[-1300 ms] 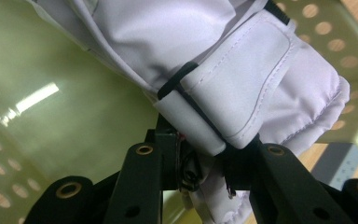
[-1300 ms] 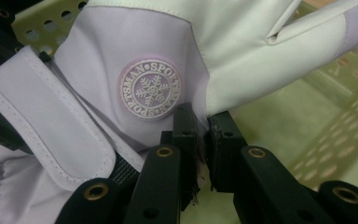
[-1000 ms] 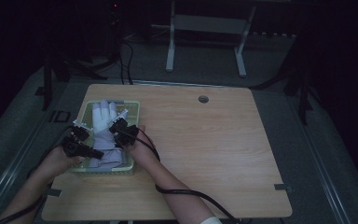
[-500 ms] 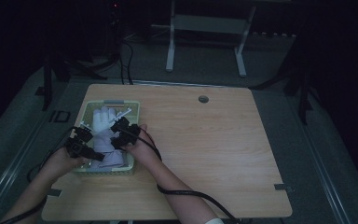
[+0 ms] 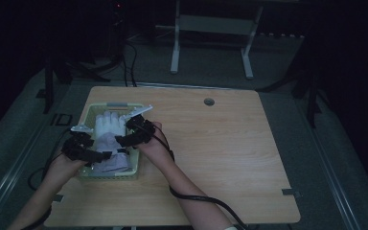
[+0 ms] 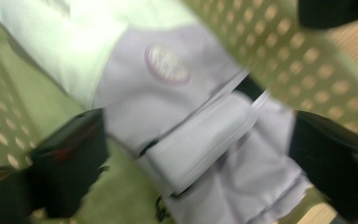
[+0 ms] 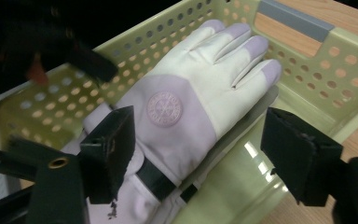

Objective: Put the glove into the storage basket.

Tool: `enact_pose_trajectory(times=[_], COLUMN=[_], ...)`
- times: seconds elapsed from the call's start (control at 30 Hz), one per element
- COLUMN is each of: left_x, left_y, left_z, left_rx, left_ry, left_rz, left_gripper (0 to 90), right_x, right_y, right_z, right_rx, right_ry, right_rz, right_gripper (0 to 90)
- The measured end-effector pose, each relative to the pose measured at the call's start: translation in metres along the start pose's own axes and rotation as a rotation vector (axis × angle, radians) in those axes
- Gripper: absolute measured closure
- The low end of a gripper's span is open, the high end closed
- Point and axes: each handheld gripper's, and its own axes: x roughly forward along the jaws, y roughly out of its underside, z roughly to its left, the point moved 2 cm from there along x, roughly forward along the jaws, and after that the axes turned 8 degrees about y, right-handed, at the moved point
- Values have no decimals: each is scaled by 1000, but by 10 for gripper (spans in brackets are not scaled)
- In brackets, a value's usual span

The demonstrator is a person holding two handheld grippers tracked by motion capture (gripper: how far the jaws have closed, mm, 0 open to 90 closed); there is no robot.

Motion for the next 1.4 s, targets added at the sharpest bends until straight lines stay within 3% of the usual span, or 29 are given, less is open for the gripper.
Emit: enact_pose_trajectory(times=[0.07, 0.23, 0.43, 0.5, 0.73, 0.97, 1.23, 1.4], left_x=[-2, 0, 4, 4, 14, 26, 37, 49], left_y=[-2, -5, -7, -10, -14, -19, -24, -23], left_z=[-6, -24, -42, -54, -81, -108, -139, -151], left_rx=[23, 77, 112, 125, 160, 178, 237, 246], left_ry=[-17, -22, 0, 43, 98, 185, 232, 264], left_rz=[-54, -105, -164, -200, -212, -207, -195, -183], left_gripper=[14, 14, 15, 15, 15, 15, 15, 15], right_x=[-4, -15, -30, -36, -52, -71, -88, -95], right_y=[1, 7, 17, 22, 39, 57, 80, 95], right_z=[-1, -7, -18, -22, -35, -51, -70, -79], right_rx=[-19, -47, -54, -60, -32, -48, -43, -43], right_ry=[-16, -35, -31, -29, -25, -19, 11, 15], right_rz=[-6, -19, -29, -32, -39, -46, -53, -56], right_gripper=[185, 158, 158, 159, 159, 159, 162, 175])
